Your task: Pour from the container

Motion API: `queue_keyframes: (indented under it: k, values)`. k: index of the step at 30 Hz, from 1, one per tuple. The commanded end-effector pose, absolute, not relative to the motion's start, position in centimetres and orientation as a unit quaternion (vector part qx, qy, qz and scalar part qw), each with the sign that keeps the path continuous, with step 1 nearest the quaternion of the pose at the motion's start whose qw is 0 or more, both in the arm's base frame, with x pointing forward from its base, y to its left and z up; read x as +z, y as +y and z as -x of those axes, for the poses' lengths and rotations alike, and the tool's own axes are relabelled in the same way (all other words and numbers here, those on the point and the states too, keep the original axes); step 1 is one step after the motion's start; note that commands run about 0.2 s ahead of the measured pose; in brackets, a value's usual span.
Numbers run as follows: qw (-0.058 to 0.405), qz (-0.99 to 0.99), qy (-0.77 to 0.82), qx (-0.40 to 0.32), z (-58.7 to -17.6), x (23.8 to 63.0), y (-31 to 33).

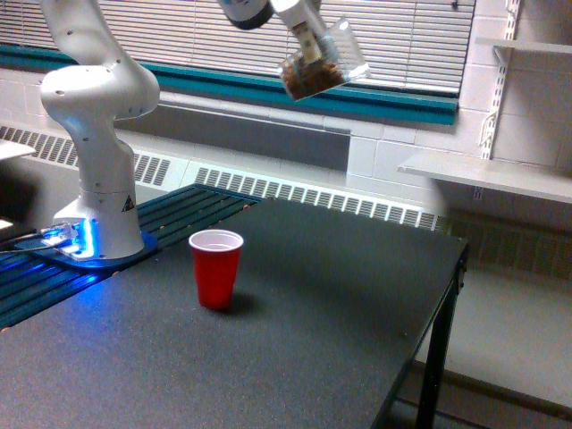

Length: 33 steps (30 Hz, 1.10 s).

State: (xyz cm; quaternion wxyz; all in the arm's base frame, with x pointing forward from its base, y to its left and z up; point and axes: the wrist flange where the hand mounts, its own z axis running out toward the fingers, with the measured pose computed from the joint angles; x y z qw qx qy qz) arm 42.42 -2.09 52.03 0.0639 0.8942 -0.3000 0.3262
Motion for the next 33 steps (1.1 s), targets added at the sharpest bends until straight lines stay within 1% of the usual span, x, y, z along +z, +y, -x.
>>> queue_keyframes:
  k: [1, 10, 21, 33]
  values:
    - [0.063, -0.889, -0.317, 0.323, -40.3, 51.2, -1.1]
    - [0.064, -0.888, -0.331, 0.314, -37.1, 50.0, -0.5]
    - [0.068, -0.879, -0.367, 0.296, -32.9, 48.5, -2.0]
    - [0.057, -0.876, -0.402, 0.261, -29.7, 45.0, -2.5]
